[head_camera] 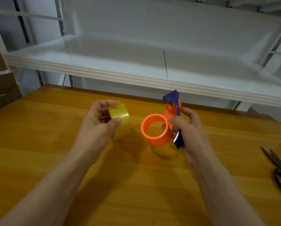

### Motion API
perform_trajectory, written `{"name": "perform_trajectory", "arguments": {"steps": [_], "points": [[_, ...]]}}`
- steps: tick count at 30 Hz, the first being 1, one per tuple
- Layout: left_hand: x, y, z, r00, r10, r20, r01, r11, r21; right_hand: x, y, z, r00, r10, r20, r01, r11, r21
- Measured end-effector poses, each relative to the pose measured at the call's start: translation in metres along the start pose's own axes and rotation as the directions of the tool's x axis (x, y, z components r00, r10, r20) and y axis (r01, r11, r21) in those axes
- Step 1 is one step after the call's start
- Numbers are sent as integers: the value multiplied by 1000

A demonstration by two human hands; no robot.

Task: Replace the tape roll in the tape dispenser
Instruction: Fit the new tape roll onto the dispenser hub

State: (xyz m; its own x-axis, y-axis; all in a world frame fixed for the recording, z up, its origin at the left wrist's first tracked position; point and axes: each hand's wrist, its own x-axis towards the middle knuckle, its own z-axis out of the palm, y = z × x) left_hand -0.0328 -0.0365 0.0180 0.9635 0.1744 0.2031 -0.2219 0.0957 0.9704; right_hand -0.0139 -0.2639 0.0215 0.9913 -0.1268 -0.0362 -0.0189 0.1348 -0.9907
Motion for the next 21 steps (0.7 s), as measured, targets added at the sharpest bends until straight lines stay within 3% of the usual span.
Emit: {"name": "perform_trajectory", "arguments": {"steps": [4, 9, 21], "points": [[-4, 2, 5, 991, -31, 129, 32, 999, -6, -6, -4, 6, 988, -138, -67, 136, 990, -38], [-10, 2, 12, 976, -24, 219, 17, 999, 30, -17, -2, 16, 954, -300, -20, 285, 921, -266], [-15, 7, 17, 984, -30, 178, 20, 998, 61, -38, 5, 43, 891, -423, 165, 444, 731, -518]]}}
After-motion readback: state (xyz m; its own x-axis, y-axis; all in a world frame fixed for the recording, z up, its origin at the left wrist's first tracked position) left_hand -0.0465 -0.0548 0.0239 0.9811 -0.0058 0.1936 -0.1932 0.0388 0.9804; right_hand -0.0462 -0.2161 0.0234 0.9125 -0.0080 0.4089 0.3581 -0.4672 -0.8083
